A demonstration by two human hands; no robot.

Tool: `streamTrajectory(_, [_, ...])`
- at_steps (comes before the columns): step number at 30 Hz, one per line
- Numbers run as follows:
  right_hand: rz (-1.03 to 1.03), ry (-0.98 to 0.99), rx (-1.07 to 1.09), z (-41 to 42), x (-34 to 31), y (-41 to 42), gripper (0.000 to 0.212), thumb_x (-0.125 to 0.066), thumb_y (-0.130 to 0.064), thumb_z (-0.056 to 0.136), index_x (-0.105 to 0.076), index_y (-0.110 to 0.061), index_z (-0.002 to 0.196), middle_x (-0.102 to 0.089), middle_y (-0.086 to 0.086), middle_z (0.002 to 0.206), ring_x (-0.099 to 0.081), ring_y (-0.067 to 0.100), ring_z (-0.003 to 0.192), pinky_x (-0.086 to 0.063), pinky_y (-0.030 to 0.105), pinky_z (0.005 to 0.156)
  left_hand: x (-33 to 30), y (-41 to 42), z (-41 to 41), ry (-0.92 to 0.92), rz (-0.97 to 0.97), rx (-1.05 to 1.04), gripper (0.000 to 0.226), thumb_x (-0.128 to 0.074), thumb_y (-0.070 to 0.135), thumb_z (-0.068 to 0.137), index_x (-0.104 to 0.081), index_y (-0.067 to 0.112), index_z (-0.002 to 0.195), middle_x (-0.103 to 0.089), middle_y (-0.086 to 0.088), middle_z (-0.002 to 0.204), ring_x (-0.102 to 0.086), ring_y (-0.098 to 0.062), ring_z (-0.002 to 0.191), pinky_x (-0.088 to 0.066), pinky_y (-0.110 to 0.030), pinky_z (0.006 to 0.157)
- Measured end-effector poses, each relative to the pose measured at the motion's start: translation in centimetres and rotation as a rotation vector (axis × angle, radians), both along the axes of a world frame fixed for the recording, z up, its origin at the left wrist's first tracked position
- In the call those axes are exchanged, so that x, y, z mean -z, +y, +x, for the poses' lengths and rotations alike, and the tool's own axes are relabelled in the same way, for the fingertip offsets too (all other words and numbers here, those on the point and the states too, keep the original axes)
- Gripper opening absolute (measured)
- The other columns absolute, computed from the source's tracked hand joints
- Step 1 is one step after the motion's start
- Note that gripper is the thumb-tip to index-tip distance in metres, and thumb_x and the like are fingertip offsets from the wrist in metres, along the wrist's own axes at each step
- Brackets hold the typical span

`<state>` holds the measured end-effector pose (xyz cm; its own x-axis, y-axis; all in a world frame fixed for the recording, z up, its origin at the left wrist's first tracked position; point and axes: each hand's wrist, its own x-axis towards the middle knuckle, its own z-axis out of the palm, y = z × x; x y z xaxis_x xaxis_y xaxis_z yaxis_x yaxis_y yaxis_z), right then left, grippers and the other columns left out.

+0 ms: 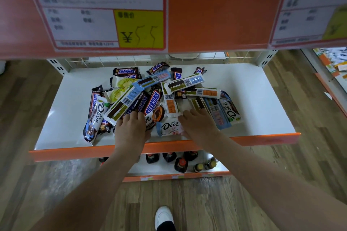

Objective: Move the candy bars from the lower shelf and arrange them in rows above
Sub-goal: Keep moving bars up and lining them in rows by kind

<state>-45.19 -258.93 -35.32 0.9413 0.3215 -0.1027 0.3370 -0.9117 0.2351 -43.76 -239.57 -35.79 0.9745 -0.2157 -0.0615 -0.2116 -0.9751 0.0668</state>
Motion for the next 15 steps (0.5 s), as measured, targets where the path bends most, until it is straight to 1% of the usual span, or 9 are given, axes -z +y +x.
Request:
streamTrajectory(1, [-0.001, -0.012, 0.002, -0.2, 0.3, -0.2, 0.039, -0.076, -0.042, 0.069, -0.067, -0.021, 0.1, -0.065, -0.002, 0.095, -0.063, 0.018, 0.089, -0.049, 0.035, 0.077, -0.1, 0.1, -0.1, 0.004, -0.005, -0.009, 0.038, -0.062, 0.034, 0.084, -0.048, 0.011, 0.112, -0.054, -0.005, 0.113, -0.05, -0.025, 0.109, -0.038, -0.033, 0.089])
streamTrajectory(3, [0.03, -0.036, 0.009, -0.5, 0.7, -0.5, 0.04, -0.084, -0.04, 0.057, -0.069, -0.019, 0.088, -0.065, -0.001, 0.082, -0.064, 0.018, 0.076, -0.05, 0.034, 0.066, -0.5, 0.2, -0.2, 0.016, -0.012, -0.026, 0.039, -0.063, 0.033, 0.083, -0.048, 0.01, 0.111, -0.054, -0.006, 0.112, -0.049, -0.026, 0.109, -0.038, -0.034, 0.088])
streamTrajectory(5, [0.074, -0.071, 0.012, -0.7, 0.6, -0.7, 0.044, -0.089, -0.039, 0.042, -0.069, -0.018, 0.075, -0.062, -0.001, 0.07, -0.062, 0.018, 0.063, -0.05, 0.032, 0.057, -0.8, 0.3, -0.3, 0.039, -0.003, -0.035, 0.04, -0.063, 0.034, 0.083, -0.047, 0.011, 0.111, -0.054, -0.006, 0.114, -0.048, -0.026, 0.11, -0.038, -0.034, 0.088])
streamTrajectory(6, [0.086, -0.082, 0.01, -0.8, 0.8, -0.7, 0.045, -0.09, -0.038, 0.037, -0.069, -0.019, 0.071, -0.061, -0.002, 0.066, -0.061, 0.018, 0.06, -0.05, 0.03, 0.055, -0.9, 0.3, -0.4, 0.045, -0.003, -0.04, 0.04, -0.063, 0.034, 0.083, -0.047, 0.011, 0.112, -0.053, -0.006, 0.115, -0.048, -0.026, 0.111, -0.038, -0.034, 0.089])
streamTrajectory(12, [0.061, -0.091, -0.028, -1.8, 0.1, -0.5, 0.049, -0.088, -0.053, 0.035, -0.068, -0.023, 0.068, -0.06, -0.006, 0.064, -0.061, 0.015, 0.058, -0.049, 0.029, 0.056, -2.0, 1.0, -1.1, 0.052, 0.011, -0.036, 0.04, -0.062, 0.036, 0.082, -0.05, 0.016, 0.115, -0.05, -0.003, 0.118, -0.044, -0.023, 0.114, -0.036, -0.035, 0.09])
streamTrajectory(15, [0.086, -0.13, -0.018, -2.3, -0.8, -0.4, 0.049, -0.09, -0.052, 0.033, -0.069, -0.023, 0.067, -0.061, -0.006, 0.063, -0.062, 0.015, 0.057, -0.051, 0.028, 0.057, -2.4, 1.4, -1.8, 0.004, -0.046, -0.034, 0.043, -0.066, 0.034, 0.078, -0.053, 0.014, 0.114, -0.052, -0.004, 0.116, -0.045, -0.025, 0.111, -0.035, -0.038, 0.087])
